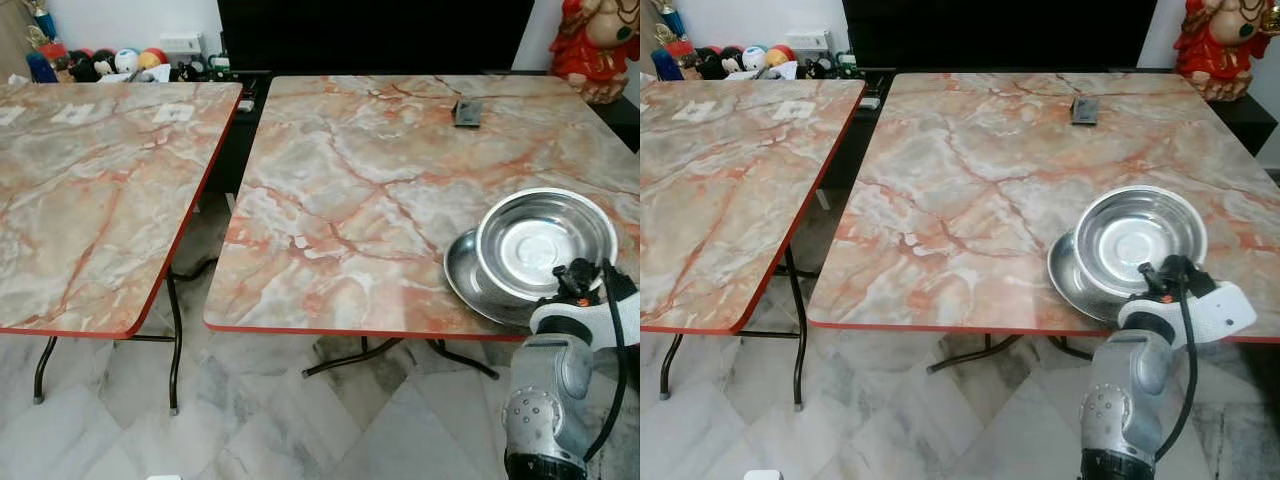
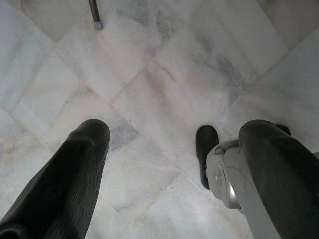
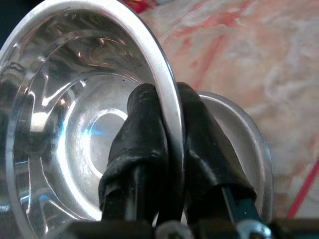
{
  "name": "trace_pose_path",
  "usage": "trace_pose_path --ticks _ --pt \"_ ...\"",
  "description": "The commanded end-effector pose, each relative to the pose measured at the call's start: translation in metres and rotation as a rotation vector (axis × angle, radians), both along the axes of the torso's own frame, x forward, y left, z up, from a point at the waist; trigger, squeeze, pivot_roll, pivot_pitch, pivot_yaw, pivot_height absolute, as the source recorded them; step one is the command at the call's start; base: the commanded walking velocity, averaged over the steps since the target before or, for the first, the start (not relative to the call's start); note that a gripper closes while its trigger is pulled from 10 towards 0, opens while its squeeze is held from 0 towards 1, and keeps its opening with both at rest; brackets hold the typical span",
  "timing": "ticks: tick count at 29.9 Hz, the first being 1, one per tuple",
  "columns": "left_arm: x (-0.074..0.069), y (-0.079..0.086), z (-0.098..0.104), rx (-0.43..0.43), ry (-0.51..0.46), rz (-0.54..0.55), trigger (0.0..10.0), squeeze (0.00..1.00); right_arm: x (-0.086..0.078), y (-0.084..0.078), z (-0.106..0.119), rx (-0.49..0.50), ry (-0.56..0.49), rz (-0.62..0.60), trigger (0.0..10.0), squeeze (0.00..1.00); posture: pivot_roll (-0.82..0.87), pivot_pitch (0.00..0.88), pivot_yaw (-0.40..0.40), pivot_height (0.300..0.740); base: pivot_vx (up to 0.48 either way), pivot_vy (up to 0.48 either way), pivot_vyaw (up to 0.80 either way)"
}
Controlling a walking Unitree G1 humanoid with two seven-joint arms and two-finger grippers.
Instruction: Setting the table
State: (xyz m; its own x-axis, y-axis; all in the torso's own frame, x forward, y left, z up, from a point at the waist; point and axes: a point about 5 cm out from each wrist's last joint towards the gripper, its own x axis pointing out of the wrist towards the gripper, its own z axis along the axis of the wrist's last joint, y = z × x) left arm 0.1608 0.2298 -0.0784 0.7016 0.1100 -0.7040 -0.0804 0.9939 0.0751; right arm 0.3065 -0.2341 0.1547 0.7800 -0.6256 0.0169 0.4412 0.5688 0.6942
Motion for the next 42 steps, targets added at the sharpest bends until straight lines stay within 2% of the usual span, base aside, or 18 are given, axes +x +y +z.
trace_pose_path --ticks 1,10,25,26,33,34,37,38,42 --pt "-0.008 0.005 -0.003 0.0 0.037 0.021 10.0 0.0 -0.001 -0.005 -0.006 0.037 0.036 -0.043 10.0 0.0 0.0 0.128 0.034 0.74 0.0 0.0 0.0" --pt "-0.004 0.002 -0.001 0.002 0.014 0.002 10.0 0.0 0.008 0.004 -0.008 0.089 0.057 -0.04 10.0 0.0 0.0 0.121 0.035 0.74 0.0 0.0 0.0" --pt "-0.001 0.0 0.0 0.001 -0.002 -0.011 10.0 0.0 0.023 0.007 -0.015 0.158 0.112 -0.039 10.0 0.0 0.01 0.105 0.035 0.74 0.0 0.0 0.0" --pt "-0.001 0.0 0.0 0.001 -0.002 -0.01 10.0 0.0 0.024 0.007 -0.015 0.161 0.113 -0.039 10.0 0.22 0.01 0.105 0.035 0.74 0.0 0.0 0.0" --pt "-0.002 0.002 0.0 0.002 0.002 -0.005 10.0 0.0 0.025 0.007 -0.016 0.166 0.116 -0.042 10.0 0.23 0.02 0.108 0.036 0.74 0.0 0.0 0.0" --pt "-0.004 0.004 -0.001 0.002 0.01 -0.003 10.0 0.0 0.025 0.007 -0.017 0.168 0.116 -0.045 10.0 0.19 0.02 0.108 0.036 0.74 0.0 0.0 0.0" --pt "-0.006 0.006 -0.001 0.004 0.02 0.002 10.0 0.0 0.026 0.006 -0.017 0.169 0.116 -0.046 10.0 0.2 0.02 0.113 0.036 0.74 0.0 0.0 0.0" --pt "-0.008 0.007 -0.002 0.005 0.028 0.005 10.0 0.0 0.027 0.006 -0.017 0.17 0.113 -0.046 10.0 0.53 0.02 0.113 0.036 0.74 0.0 0.0 0.0" --pt "-0.011 0.009 -0.003 0.007 0.039 0.01 10.0 0.0 0.028 0.006 -0.016 0.171 0.11 -0.043 10.0 0.51 0.02 0.116 0.036 0.74 0.0 0.0 0.0"
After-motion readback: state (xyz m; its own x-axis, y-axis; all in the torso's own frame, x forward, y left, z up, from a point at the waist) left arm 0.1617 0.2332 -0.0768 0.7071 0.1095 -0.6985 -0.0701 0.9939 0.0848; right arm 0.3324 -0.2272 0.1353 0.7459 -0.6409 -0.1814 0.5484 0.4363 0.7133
